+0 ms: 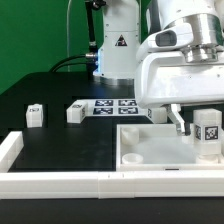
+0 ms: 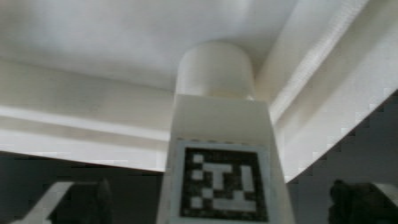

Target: Assemble one leg

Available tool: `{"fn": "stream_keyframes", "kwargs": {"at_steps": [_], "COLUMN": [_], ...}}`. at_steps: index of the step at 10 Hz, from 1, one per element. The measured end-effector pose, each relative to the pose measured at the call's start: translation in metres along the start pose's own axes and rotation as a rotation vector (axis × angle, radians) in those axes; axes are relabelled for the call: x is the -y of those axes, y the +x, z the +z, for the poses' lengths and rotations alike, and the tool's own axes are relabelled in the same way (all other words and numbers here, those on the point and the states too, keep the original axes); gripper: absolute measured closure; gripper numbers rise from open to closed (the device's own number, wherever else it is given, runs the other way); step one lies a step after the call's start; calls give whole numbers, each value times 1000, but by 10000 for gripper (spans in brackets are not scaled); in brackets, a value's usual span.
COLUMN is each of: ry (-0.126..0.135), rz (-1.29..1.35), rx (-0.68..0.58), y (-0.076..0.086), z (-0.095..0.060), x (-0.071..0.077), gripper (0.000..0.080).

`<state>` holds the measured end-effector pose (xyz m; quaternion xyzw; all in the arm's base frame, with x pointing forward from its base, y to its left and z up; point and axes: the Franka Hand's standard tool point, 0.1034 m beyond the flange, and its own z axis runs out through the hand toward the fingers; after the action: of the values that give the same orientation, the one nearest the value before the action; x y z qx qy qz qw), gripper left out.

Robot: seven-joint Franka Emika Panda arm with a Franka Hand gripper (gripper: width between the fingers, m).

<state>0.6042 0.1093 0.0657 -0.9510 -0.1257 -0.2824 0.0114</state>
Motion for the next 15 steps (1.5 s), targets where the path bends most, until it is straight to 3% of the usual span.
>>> {"fn": "stream_keyframes", "kwargs": {"at_steps": [6,9,10,11,13,15], "ry": [0,30,27,39,105,123], "rz": [0,2,4,10,26,78], "rx": [1,84,79,126,348,477], "y": [0,14,18,13,17,16], "z": [0,-16,-17,-12,-10,-4], "x": [0,1,-2,-1,4,0], "gripper": [150,150,150,150,150,150]}}
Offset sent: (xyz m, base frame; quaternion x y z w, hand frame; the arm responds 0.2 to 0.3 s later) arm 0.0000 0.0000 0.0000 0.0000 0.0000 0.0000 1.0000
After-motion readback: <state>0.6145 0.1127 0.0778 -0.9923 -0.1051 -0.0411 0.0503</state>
